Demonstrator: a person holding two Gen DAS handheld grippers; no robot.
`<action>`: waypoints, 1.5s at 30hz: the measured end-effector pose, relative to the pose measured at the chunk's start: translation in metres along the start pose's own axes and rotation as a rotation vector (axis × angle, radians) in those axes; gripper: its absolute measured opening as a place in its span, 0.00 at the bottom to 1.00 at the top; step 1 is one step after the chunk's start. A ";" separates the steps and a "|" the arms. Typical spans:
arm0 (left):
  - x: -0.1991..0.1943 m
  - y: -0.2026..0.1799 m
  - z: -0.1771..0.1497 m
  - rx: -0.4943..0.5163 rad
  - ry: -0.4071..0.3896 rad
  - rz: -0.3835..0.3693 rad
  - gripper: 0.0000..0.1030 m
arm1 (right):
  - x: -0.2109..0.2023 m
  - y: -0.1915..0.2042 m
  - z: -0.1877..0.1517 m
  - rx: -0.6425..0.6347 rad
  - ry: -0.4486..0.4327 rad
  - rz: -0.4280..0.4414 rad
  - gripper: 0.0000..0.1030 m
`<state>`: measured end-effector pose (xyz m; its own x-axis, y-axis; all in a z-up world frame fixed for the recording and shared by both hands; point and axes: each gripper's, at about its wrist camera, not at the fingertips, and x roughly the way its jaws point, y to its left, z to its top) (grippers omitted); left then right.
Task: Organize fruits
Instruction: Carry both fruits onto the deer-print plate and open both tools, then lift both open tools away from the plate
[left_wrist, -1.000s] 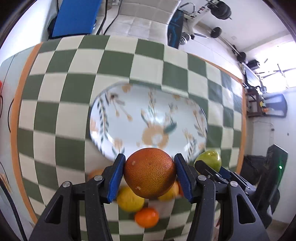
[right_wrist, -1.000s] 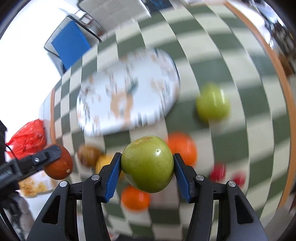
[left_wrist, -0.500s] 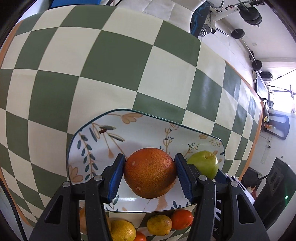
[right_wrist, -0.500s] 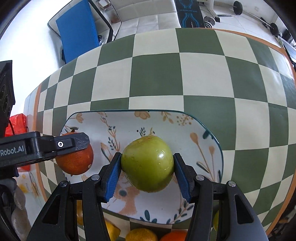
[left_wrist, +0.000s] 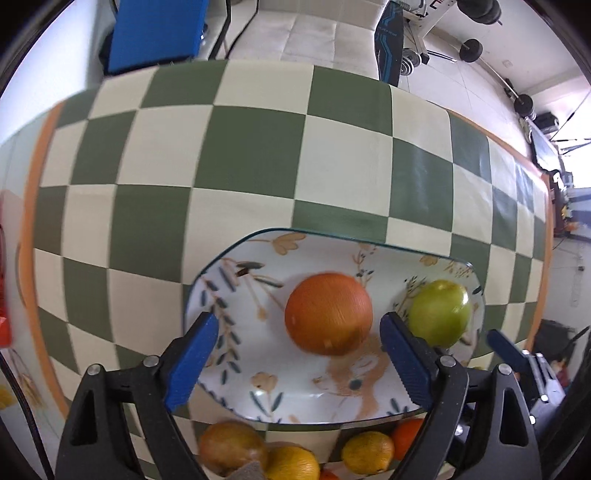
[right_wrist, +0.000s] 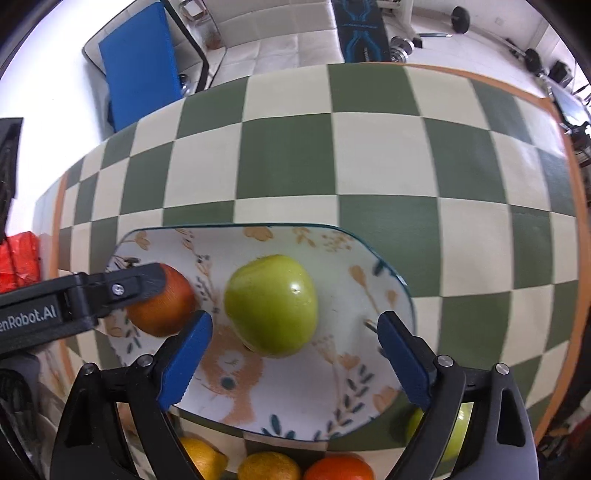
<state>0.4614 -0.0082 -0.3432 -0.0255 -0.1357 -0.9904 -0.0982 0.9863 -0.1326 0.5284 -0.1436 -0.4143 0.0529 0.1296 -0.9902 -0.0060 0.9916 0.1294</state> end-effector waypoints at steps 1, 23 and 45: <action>-0.004 0.001 -0.005 0.007 -0.017 0.019 0.87 | -0.002 -0.001 -0.003 -0.002 -0.003 -0.016 0.94; -0.132 0.005 -0.141 0.063 -0.354 0.114 0.87 | -0.138 0.007 -0.122 0.002 -0.243 -0.078 0.95; -0.177 0.011 -0.189 0.050 -0.413 0.106 1.00 | -0.233 0.013 -0.185 0.053 -0.371 -0.017 0.95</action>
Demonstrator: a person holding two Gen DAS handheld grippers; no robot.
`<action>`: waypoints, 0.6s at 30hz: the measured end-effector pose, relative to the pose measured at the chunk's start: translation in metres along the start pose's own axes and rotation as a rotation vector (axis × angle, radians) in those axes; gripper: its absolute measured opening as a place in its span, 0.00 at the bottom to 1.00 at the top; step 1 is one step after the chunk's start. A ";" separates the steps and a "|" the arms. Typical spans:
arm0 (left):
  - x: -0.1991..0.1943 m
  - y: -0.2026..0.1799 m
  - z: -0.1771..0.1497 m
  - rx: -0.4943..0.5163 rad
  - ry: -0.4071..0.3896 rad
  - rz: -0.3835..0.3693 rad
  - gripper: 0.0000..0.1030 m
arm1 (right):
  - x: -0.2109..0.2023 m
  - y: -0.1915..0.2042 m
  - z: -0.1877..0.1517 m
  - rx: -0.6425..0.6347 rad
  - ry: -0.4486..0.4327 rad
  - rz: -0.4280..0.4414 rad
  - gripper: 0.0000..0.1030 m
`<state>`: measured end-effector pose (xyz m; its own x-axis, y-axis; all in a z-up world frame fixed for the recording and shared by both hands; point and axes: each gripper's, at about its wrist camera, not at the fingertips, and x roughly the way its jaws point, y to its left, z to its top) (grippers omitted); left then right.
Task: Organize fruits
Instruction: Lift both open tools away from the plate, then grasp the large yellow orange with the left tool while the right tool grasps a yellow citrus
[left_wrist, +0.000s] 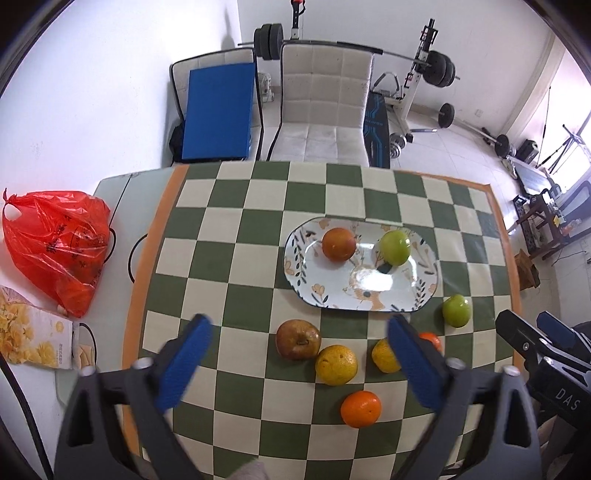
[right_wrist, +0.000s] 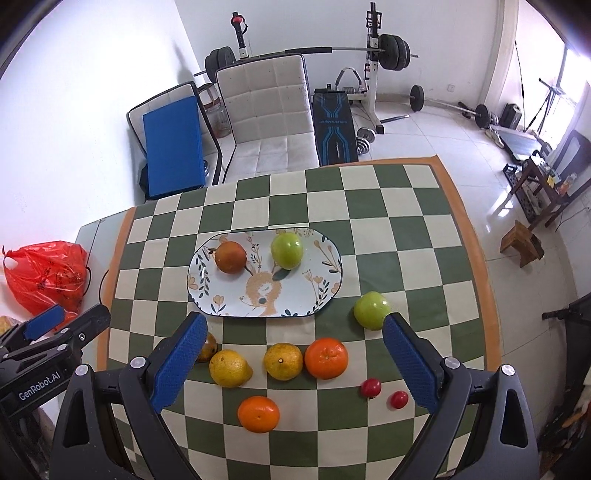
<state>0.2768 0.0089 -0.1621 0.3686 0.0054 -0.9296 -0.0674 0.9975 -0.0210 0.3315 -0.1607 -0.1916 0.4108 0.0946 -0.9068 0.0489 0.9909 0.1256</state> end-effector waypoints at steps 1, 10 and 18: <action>0.009 0.001 -0.001 -0.001 0.017 0.009 1.00 | 0.008 -0.004 -0.001 0.015 0.020 0.014 0.95; 0.100 0.017 -0.040 -0.082 0.251 0.080 1.00 | 0.138 -0.033 -0.037 0.158 0.315 0.160 0.85; 0.144 0.026 -0.067 -0.184 0.393 0.050 1.00 | 0.203 0.013 -0.058 -0.134 0.402 0.080 0.70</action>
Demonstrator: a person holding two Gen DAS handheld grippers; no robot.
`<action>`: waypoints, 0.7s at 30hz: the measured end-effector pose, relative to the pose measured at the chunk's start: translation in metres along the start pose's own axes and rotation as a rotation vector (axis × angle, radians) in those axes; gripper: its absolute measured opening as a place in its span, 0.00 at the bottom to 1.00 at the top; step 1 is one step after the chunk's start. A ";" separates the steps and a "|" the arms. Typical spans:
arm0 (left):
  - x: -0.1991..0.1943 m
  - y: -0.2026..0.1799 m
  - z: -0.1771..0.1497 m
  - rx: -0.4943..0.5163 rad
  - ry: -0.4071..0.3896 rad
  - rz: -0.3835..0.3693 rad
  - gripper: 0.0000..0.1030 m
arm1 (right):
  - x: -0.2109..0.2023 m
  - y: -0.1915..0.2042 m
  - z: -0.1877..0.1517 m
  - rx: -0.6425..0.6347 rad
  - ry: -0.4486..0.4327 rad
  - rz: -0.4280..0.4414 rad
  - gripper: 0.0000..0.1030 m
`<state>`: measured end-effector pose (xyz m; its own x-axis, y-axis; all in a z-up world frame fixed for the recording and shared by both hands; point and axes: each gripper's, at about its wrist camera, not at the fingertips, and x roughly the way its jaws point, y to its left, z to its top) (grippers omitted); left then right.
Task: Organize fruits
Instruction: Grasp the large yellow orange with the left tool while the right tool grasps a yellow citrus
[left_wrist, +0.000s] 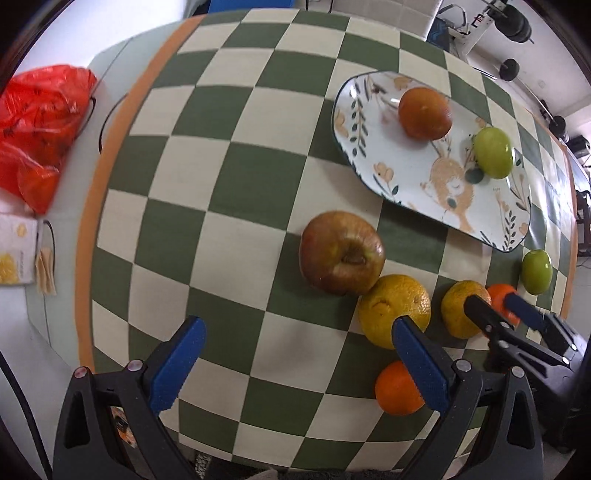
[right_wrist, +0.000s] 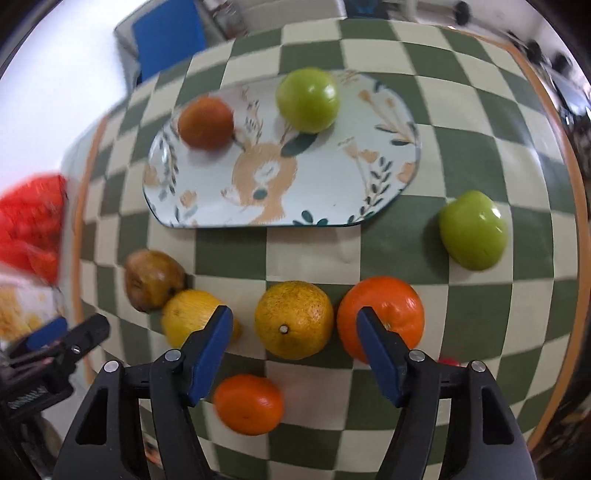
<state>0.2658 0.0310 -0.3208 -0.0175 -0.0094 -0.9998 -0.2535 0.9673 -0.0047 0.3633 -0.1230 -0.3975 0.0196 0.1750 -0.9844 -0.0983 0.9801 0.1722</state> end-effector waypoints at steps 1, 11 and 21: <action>0.003 0.000 0.000 -0.005 0.007 -0.003 1.00 | 0.004 0.008 0.002 -0.063 -0.008 -0.024 0.70; 0.017 0.007 0.001 -0.072 0.057 -0.113 1.00 | 0.038 0.030 -0.007 -0.290 0.099 -0.120 0.59; 0.049 -0.044 0.007 0.049 0.154 -0.186 0.94 | 0.031 -0.004 -0.058 -0.160 0.120 -0.036 0.58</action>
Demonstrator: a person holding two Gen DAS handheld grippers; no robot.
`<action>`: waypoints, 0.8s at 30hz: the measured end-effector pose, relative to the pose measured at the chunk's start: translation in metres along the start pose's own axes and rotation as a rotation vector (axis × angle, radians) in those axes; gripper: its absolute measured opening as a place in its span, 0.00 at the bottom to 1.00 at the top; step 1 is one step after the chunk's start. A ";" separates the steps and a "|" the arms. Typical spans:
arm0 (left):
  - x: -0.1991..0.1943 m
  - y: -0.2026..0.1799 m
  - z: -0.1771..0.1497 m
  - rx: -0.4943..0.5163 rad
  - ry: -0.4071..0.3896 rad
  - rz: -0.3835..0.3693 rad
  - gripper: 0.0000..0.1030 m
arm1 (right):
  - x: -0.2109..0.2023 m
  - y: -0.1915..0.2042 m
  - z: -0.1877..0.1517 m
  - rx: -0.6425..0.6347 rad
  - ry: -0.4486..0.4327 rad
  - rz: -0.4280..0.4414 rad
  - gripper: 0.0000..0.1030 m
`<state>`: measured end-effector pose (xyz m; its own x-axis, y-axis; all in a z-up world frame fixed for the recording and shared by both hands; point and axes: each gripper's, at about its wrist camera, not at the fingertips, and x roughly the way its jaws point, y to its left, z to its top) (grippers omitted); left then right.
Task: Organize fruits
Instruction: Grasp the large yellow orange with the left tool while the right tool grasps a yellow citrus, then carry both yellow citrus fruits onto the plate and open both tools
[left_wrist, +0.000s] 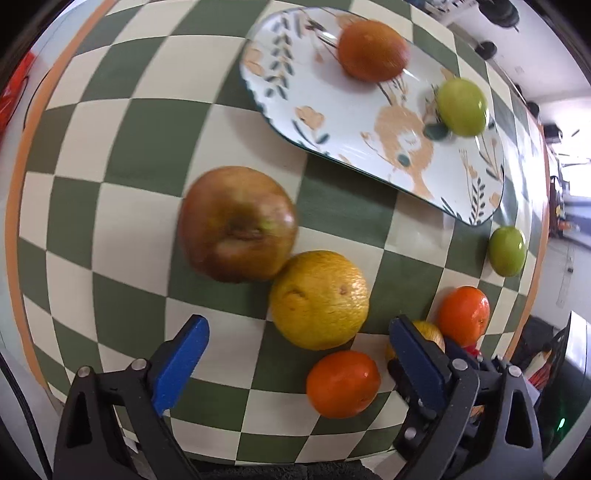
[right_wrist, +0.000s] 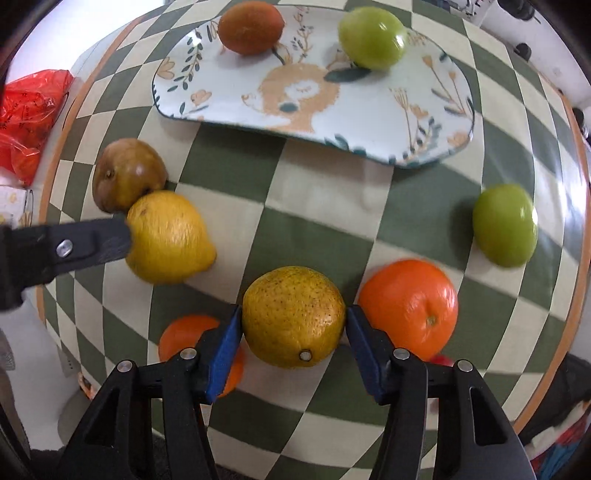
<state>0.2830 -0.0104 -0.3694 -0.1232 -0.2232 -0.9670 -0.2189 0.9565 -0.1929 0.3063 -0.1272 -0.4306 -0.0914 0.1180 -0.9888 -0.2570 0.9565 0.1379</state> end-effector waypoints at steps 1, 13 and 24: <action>0.003 -0.005 0.001 0.015 0.003 0.010 0.89 | -0.001 0.000 -0.004 0.013 0.005 0.003 0.58; 0.012 -0.032 -0.002 0.158 -0.031 0.120 0.58 | -0.006 -0.038 -0.050 0.172 0.001 0.062 0.58; 0.032 -0.007 -0.024 0.157 -0.007 0.139 0.58 | -0.006 -0.052 -0.042 0.204 0.012 0.093 0.59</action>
<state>0.2569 -0.0287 -0.3950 -0.1347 -0.0858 -0.9872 -0.0463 0.9957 -0.0802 0.2798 -0.1893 -0.4296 -0.1179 0.2065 -0.9713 -0.0472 0.9759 0.2132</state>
